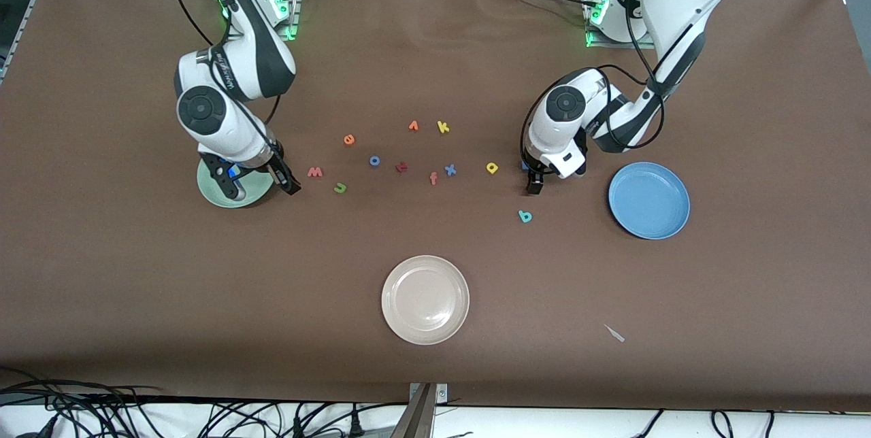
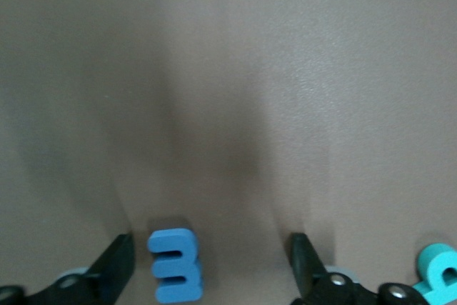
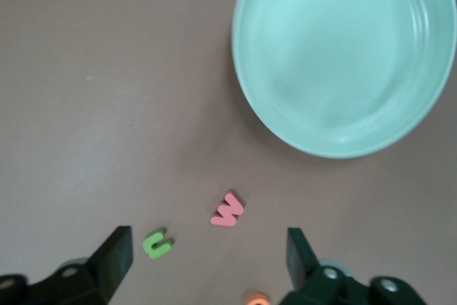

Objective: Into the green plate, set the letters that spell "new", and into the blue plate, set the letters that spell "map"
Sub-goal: 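Grasp the blue m with the left gripper, the pink w with the right gripper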

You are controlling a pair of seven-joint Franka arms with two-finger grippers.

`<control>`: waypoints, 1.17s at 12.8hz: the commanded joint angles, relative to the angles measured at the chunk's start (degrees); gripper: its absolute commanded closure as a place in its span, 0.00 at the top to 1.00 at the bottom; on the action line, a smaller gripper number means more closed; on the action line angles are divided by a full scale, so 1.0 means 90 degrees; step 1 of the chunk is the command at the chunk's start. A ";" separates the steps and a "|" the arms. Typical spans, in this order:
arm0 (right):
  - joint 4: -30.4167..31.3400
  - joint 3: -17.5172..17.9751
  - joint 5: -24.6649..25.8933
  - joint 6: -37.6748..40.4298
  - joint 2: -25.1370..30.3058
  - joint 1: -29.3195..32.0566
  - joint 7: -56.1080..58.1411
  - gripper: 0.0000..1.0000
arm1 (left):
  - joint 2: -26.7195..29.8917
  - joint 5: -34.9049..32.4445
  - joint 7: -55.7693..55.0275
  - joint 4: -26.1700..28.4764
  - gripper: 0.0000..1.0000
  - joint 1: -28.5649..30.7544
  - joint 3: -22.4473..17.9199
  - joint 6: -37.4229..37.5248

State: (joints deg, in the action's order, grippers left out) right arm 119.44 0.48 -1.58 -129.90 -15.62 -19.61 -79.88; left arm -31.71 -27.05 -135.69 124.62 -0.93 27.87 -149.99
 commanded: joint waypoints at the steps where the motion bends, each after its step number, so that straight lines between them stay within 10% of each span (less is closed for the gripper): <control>1: 0.0273 -0.0024 0.0039 -0.0438 -0.0040 -0.0058 -0.1715 0.94 | -0.0139 -0.0178 -0.0304 -0.0135 0.56 0.0035 0.0018 0.0064; 5: 0.0946 0.0161 -0.0010 -0.1881 -0.0411 -0.0058 -0.2832 0.94 | -0.0139 -0.0333 -0.0266 -0.0116 0.00 -0.0014 0.0009 0.0064; 7: 0.0928 0.0308 -0.0010 -0.1885 -0.0627 -0.0087 -0.2961 0.74 | -0.0129 -0.0373 -0.0246 -0.0106 0.00 -0.0024 0.0009 0.0122; 15: 0.0928 0.0338 -0.0049 -0.2148 -0.0881 -0.0116 -0.3205 0.73 | -0.0012 -0.0169 0.1947 -0.0759 0.00 0.0083 0.0262 0.2190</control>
State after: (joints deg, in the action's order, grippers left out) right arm 127.57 3.33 -1.69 -147.29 -22.50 -20.40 -107.67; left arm -31.61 -28.60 -123.53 120.35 -0.88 29.10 -135.46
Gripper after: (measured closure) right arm 0.269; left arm 0.661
